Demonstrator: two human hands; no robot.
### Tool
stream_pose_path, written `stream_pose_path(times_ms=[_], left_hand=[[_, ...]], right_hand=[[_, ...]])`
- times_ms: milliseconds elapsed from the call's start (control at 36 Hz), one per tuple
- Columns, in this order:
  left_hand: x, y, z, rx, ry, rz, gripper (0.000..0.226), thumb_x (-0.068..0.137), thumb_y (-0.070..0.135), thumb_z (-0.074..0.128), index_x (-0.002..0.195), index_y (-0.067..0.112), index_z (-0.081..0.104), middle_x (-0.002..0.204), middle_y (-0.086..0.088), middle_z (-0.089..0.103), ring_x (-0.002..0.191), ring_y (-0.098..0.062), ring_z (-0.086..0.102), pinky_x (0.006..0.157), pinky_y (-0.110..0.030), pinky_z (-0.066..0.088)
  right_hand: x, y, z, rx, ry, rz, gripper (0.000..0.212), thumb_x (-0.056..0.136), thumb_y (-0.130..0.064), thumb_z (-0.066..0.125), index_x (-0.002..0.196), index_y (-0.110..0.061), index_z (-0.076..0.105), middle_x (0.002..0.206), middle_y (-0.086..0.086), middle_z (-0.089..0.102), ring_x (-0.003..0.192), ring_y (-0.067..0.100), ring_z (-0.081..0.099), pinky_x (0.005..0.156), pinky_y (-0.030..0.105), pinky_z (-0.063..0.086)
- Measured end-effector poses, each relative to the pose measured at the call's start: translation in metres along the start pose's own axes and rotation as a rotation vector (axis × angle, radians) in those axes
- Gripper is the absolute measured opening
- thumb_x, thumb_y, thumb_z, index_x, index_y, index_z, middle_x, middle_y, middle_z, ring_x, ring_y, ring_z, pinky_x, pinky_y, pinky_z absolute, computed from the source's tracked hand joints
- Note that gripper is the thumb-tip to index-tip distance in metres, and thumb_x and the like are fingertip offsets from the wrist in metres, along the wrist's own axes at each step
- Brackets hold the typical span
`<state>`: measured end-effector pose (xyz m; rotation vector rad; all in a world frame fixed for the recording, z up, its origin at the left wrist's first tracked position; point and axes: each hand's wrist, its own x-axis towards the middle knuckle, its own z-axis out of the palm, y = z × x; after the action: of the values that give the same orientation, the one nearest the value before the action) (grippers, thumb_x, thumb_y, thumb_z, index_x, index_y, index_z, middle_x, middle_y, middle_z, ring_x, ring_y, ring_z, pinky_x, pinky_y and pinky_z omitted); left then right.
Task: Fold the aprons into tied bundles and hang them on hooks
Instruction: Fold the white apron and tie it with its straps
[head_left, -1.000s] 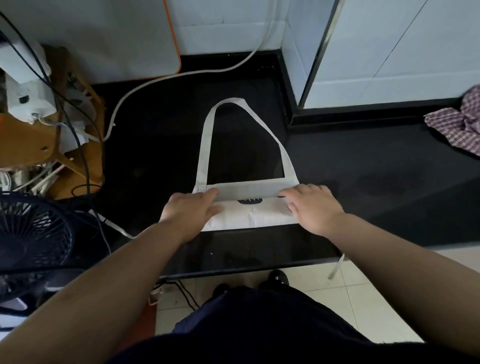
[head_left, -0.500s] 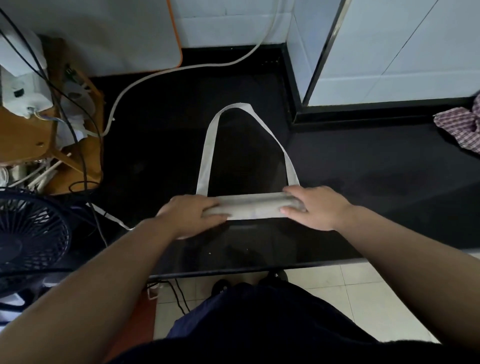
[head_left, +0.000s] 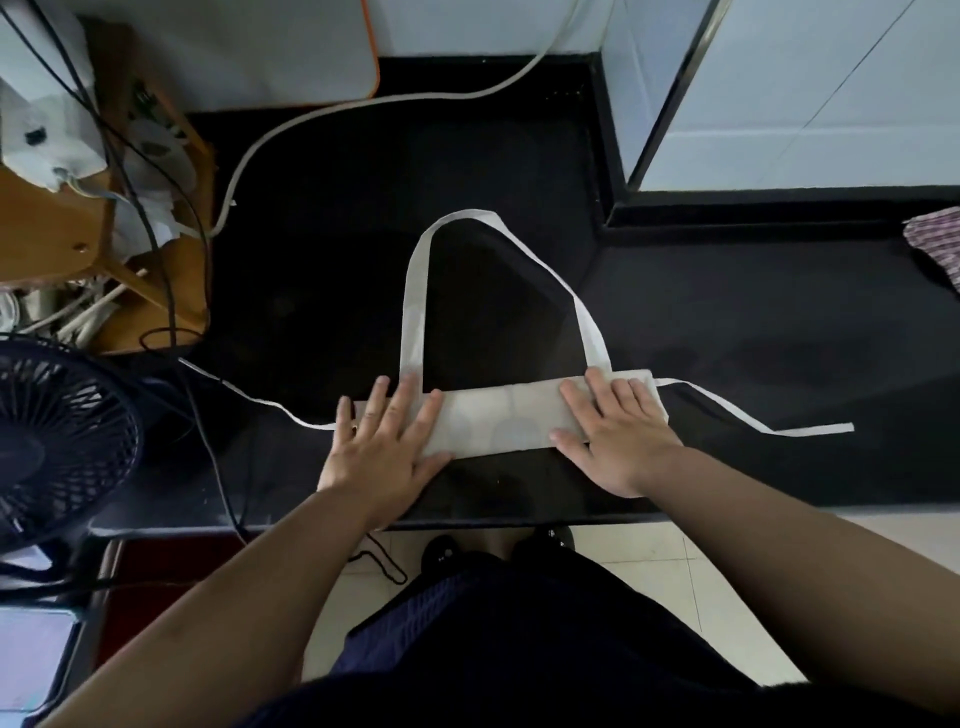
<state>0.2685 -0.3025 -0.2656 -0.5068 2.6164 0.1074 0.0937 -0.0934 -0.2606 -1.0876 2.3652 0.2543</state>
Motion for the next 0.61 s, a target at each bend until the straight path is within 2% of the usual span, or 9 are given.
stream_pose_path(times_ms=[56, 111, 194, 250, 306, 361, 417, 528, 611], left_hand=[[-0.006, -0.009, 0.003, -0.072, -0.011, -0.113, 0.065, 0.091, 0.062, 0.001, 0.143, 0.034, -0.028, 0.157, -0.003, -0.026, 0.144, -0.027, -0.025, 0.116, -0.054, -0.010], [-0.011, -0.015, 0.005, -0.154, 0.004, -0.271, 0.064, 0.094, 0.058, 0.004, 0.149, 0.034, -0.019, 0.157, -0.006, -0.027, 0.142, -0.029, -0.029, 0.114, -0.056, -0.013], [-0.015, -0.007, 0.000, -0.241, 0.177, -0.485, 0.069, 0.099, 0.052, 0.023, 0.153, 0.021, -0.005, 0.158, -0.010, -0.023, 0.144, -0.031, -0.022, 0.115, -0.054, -0.009], [-0.015, 0.010, -0.011, -0.464, 0.295, -0.652, 0.077, 0.096, 0.045, 0.042, 0.153, 0.012, 0.002, 0.157, -0.013, -0.008, 0.143, -0.033, -0.001, 0.115, -0.051, 0.009], [-0.011, 0.026, -0.023, -0.846, 0.295, -0.895, 0.078, 0.089, 0.039, 0.055, 0.148, 0.009, 0.013, 0.151, -0.013, 0.008, 0.135, -0.035, 0.018, 0.107, -0.046, 0.026], [-0.001, 0.034, -0.034, -1.193, 0.274, -1.150, 0.071, 0.083, 0.036, 0.064, 0.137, 0.006, 0.030, 0.143, -0.014, 0.025, 0.126, -0.034, 0.034, 0.099, -0.042, 0.035], [0.007, 0.033, -0.042, -1.331, 0.265, -1.302, 0.076, 0.078, 0.040, 0.071, 0.134, 0.006, 0.033, 0.138, -0.014, 0.034, 0.122, -0.032, 0.042, 0.095, -0.039, 0.040], [0.018, 0.031, -0.051, -1.618, 0.285, -1.372, 0.088, 0.074, 0.040, 0.078, 0.139, 0.008, 0.029, 0.129, -0.008, 0.046, 0.111, -0.025, 0.052, 0.079, -0.029, 0.038], [0.018, 0.038, -0.043, -1.961, 0.370, -1.147, 0.066, 0.070, 0.028, 0.083, 0.124, 0.009, 0.051, 0.100, -0.001, 0.066, 0.076, -0.013, 0.061, 0.067, -0.026, 0.050]], right_hand=[[-0.002, -0.002, -0.006, 0.053, 0.079, 0.018, 0.066, 0.089, -0.060, 0.002, 0.146, -0.029, 0.015, 0.153, 0.005, 0.013, 0.137, 0.027, 0.023, 0.118, 0.040, 0.006], [-0.003, -0.004, -0.010, 0.067, 0.150, 0.035, 0.051, 0.096, -0.052, 0.018, 0.139, -0.028, 0.031, 0.145, 0.004, 0.029, 0.129, 0.028, 0.036, 0.114, 0.038, 0.015], [-0.002, -0.012, -0.014, 0.041, 0.193, 0.047, 0.041, 0.097, -0.049, 0.034, 0.132, -0.028, 0.043, 0.139, 0.003, 0.035, 0.124, 0.025, 0.042, 0.106, 0.038, 0.022], [0.000, -0.018, -0.016, 0.052, 0.198, 0.041, 0.040, 0.098, -0.048, 0.034, 0.131, -0.028, 0.043, 0.135, 0.003, 0.037, 0.121, 0.024, 0.044, 0.103, 0.037, 0.026], [0.002, -0.023, -0.018, 0.083, 0.168, 0.012, 0.038, 0.100, -0.043, 0.033, 0.133, -0.026, 0.041, 0.132, 0.004, 0.039, 0.119, 0.024, 0.046, 0.101, 0.036, 0.029], [0.003, -0.024, -0.020, 0.108, 0.142, -0.015, 0.036, 0.101, -0.039, 0.033, 0.133, -0.024, 0.039, 0.129, 0.006, 0.040, 0.117, 0.024, 0.046, 0.098, 0.034, 0.033], [0.004, -0.024, -0.022, 0.128, 0.121, -0.035, 0.036, 0.101, -0.037, 0.035, 0.134, -0.024, 0.039, 0.126, 0.007, 0.041, 0.115, 0.024, 0.047, 0.097, 0.034, 0.035], [0.007, -0.022, -0.025, 0.151, 0.106, -0.035, 0.034, 0.099, -0.037, 0.039, 0.131, -0.024, 0.041, 0.122, 0.007, 0.044, 0.110, 0.025, 0.051, 0.091, 0.035, 0.042], [0.008, -0.023, -0.027, 0.173, 0.101, -0.019, 0.035, 0.099, -0.037, 0.039, 0.131, -0.023, 0.041, 0.122, 0.008, 0.044, 0.110, 0.027, 0.051, 0.092, 0.036, 0.043]])
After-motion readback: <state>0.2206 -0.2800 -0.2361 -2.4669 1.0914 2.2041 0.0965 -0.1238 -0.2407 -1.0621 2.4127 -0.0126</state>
